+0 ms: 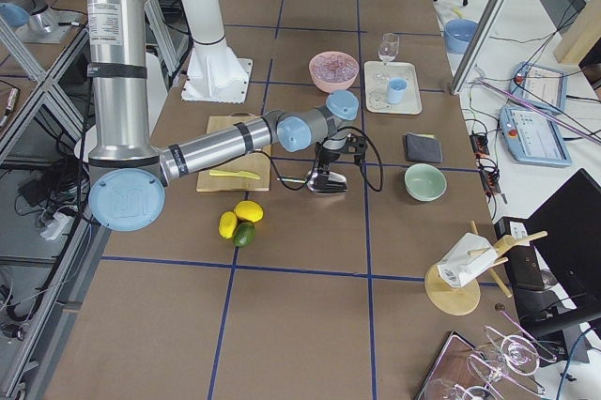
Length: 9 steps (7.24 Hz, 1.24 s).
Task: Put ice in cup with scoop
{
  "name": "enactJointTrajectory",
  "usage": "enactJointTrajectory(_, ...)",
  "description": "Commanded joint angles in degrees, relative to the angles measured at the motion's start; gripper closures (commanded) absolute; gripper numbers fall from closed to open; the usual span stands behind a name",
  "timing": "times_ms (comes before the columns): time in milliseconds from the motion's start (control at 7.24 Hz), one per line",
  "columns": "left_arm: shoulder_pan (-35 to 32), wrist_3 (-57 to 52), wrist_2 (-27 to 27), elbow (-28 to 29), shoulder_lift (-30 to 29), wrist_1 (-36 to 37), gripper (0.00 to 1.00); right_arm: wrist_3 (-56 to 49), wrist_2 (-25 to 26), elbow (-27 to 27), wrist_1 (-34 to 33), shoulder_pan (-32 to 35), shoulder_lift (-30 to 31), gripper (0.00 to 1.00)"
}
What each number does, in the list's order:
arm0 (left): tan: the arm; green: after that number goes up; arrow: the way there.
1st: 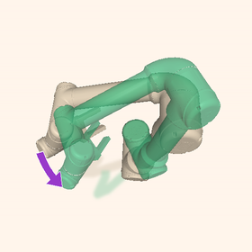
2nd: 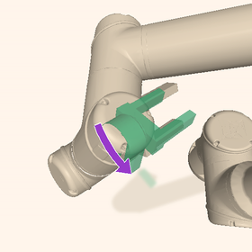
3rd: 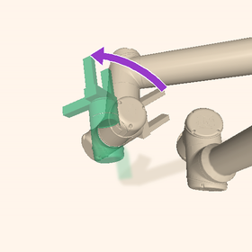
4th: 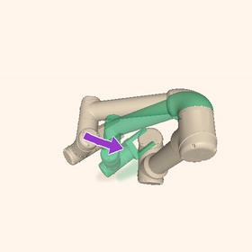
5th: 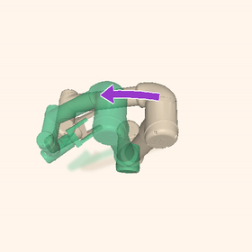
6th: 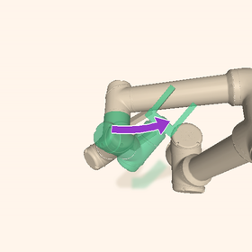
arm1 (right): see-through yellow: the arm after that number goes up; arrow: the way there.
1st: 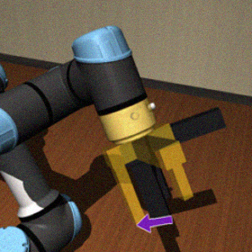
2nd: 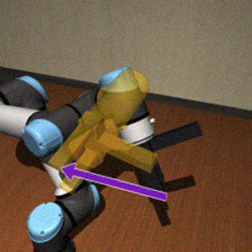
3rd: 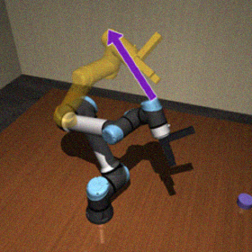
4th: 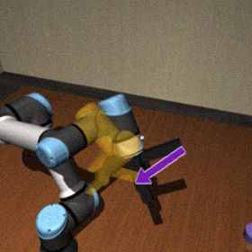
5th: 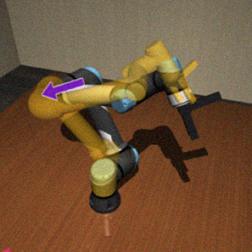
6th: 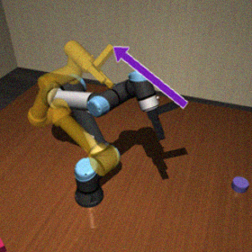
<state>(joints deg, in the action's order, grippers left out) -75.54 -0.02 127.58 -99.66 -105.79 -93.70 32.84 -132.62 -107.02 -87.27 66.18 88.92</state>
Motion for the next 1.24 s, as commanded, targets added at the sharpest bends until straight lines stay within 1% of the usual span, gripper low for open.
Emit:
enactJointTrajectory(0, -4.1, -10.1, 0.3, 0.4, 3.2, 4.7, 0.00, -16.6, -0.1, 2.5, -0.7, 7.8, 0.2, 0.00)
enactJointTrajectory(138, -6.4, -15.7, 0.4, 1.7, 3.9, 9.0, 0.00, -22.3, -0.2, 4.8, -0.7, 10.4, 0.2, 0.00)
enactJointTrajectory(276, -7.9, -17.5, 0.6, 3.5, 6.2, 9.1, 0.00, -28.2, -0.4, 7.0, -0.7, 13.6, 0.4, 0.00)
enactJointTrajectory(414, -10.6, -19.3, 0.7, 3.5, 9.0, 8.5, 0.00, -30.1, -0.4, 7.9, -0.6, 15.9, 1.9, 0.00)
enactJointTrajectory(552, -11.7, -23.1, 0.7, 3.5, 11.4, 9.0, 0.00, -30.0, -0.4, 7.9, -0.2, 16.0, 1.8, 0.00)
enactJointTrajectory(690, -13.0, -23.2, 0.6, 3.6, 11.7, 10.3, 0.00, -29.6, -0.1, 6.7, -0.2, 16.1, 2.6, 0.00)
enactJointTrajectory(828, -13.7, -23.1, 0.6, 3.8, 11.7, 13.8, 0.00, -30.2, 0.1, 7.3, 0.0, 16.1, 3.4, 0.00)
enactJointTrajectory(966, -13.7, -22.6, 0.7, 3.8, 11.7, 14.9, 0.00, -30.3, -0.5, 7.1, -0.5, 17.0, 2.7, 0.00)
enactJointTrajectory(1104, -13.5, -19.7, 4.2, 5.0, 11.7, 14.9, 0.00, -29.9, -0.9, 7.1, -0.8, 17.0, 2.7, 0.00)
